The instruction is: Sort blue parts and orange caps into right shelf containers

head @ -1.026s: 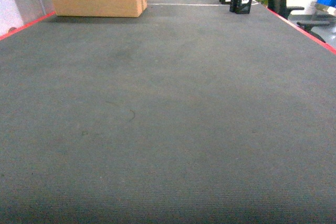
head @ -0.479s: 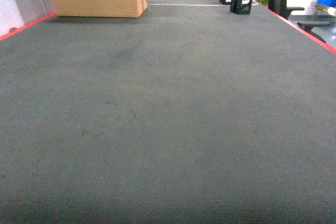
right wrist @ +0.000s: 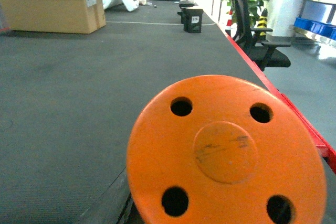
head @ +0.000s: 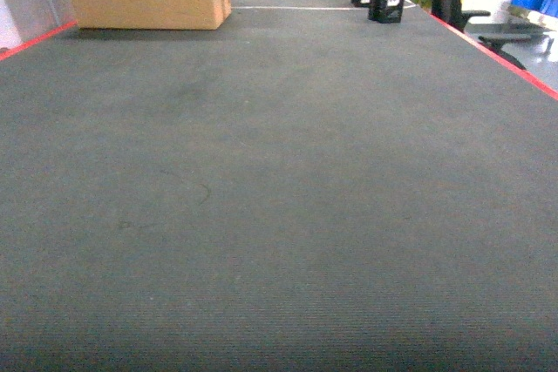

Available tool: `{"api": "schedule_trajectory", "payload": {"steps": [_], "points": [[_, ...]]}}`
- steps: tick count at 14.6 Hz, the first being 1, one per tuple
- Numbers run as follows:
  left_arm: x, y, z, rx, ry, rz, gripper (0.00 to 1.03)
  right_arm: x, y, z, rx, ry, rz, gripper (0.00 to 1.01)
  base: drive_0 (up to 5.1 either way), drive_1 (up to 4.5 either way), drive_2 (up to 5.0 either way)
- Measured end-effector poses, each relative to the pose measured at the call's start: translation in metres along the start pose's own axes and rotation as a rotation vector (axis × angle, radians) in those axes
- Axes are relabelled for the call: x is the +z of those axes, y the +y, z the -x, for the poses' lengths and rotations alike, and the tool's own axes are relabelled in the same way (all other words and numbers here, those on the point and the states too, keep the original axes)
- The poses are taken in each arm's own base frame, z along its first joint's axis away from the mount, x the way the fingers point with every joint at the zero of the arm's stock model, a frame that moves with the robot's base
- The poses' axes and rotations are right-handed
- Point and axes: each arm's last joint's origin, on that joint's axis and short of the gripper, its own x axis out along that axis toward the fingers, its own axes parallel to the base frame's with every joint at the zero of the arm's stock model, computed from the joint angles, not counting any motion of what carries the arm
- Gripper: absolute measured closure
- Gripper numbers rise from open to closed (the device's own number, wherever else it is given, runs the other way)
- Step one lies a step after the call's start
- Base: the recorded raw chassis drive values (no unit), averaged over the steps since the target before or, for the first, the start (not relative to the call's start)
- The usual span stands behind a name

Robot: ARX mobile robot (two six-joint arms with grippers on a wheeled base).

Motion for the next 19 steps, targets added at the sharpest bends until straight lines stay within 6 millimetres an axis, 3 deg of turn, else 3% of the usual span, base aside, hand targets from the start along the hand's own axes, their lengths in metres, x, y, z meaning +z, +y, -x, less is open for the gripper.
{"api": "schedule_trajectory", "payload": {"steps": [19], "points": [[0.0,0.0,0.0,-0.001,0.0,0.0,0.6,0.0,0.0,0.0,0.0,0.0,0.0,0.56,-1.6,-1.63,-1.6]]}}
